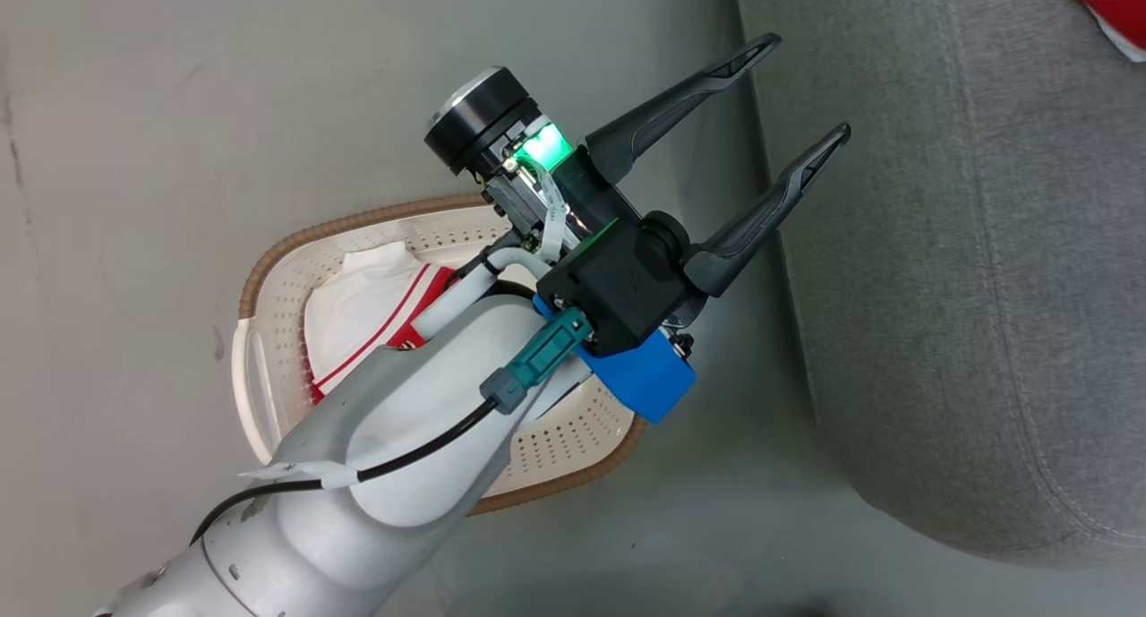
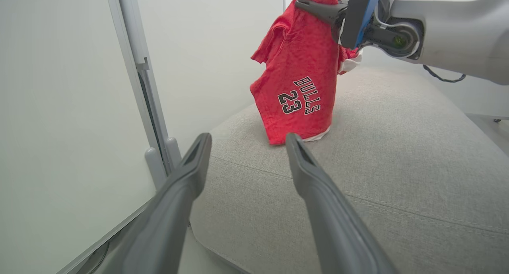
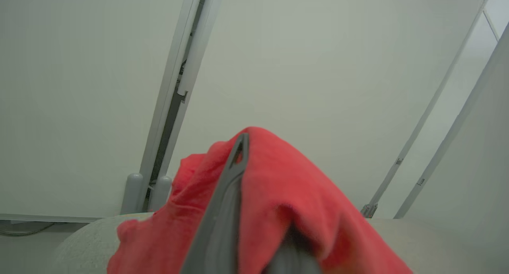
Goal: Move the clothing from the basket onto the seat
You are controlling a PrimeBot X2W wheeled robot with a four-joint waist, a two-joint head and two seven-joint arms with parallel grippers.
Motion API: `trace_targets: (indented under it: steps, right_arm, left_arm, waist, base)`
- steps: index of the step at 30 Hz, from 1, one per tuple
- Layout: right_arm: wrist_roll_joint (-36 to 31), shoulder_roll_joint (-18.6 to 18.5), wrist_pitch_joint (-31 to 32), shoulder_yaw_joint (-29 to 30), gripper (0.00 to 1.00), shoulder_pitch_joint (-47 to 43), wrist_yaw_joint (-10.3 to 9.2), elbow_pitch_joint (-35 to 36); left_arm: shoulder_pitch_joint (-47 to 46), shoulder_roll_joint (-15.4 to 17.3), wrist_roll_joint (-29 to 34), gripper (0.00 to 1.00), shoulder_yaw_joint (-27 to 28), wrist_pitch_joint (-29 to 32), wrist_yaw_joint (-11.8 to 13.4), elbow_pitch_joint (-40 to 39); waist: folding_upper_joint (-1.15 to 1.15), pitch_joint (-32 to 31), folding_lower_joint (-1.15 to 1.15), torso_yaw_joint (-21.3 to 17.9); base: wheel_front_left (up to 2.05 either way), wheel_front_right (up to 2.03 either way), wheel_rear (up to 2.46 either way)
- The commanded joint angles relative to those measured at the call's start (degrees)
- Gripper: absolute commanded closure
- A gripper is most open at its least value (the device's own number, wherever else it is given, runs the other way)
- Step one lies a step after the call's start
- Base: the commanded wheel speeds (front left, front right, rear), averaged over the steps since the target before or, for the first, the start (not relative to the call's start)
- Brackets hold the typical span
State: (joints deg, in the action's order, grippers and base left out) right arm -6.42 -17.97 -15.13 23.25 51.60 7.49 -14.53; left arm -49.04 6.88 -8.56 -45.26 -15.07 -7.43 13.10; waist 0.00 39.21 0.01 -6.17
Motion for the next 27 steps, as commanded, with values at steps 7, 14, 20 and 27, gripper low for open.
trace_targets:
  steps: [7, 14, 20, 27]
  right_arm:
    - [-1.1, 0.6, 0.0, 1.8, 1.0, -2.2, 0.01, -9.6]
    - [-1.6, 1.3, 0.0, 3.8, 1.0, -4.0, 0.01, -15.5]
    - [-1.8, 2.6, 0.0, 3.5, 0.0, -6.1, 0.01, -15.3]
    - [-0.8, 5.5, 0.0, 2.8, 0.0, -14.9, 0.01, -10.3]
  left_arm:
    - [0.3, -0.2, 0.6, 0.0, 0.9, -0.2, 0.1, -0.5]
    - [0.8, 0.0, 0.7, 0.0, 1.6, -0.2, 0.0, -0.5]
    - [1.7, 0.2, 0.6, 0.0, 2.4, -0.2, 0.0, -0.1]
    - [4.1, -0.1, 0.1, 0.0, 3.7, -0.2, 0.5, 0.0]
  waist:
    - [0.0, 0.7, -0.01, 1.1]
    - [0.0, 0.2, -0.01, 1.3]
    - [0.0, -1.6, -0.01, 0.5]
    - [0.0, -6.2, -0.01, -0.4]
  base:
    - [0.0, 0.0, 0.0]
    - [0.0, 0.0, 0.0]
    - [0.0, 0.0, 0.0]
    - [0.0, 0.0, 0.0]
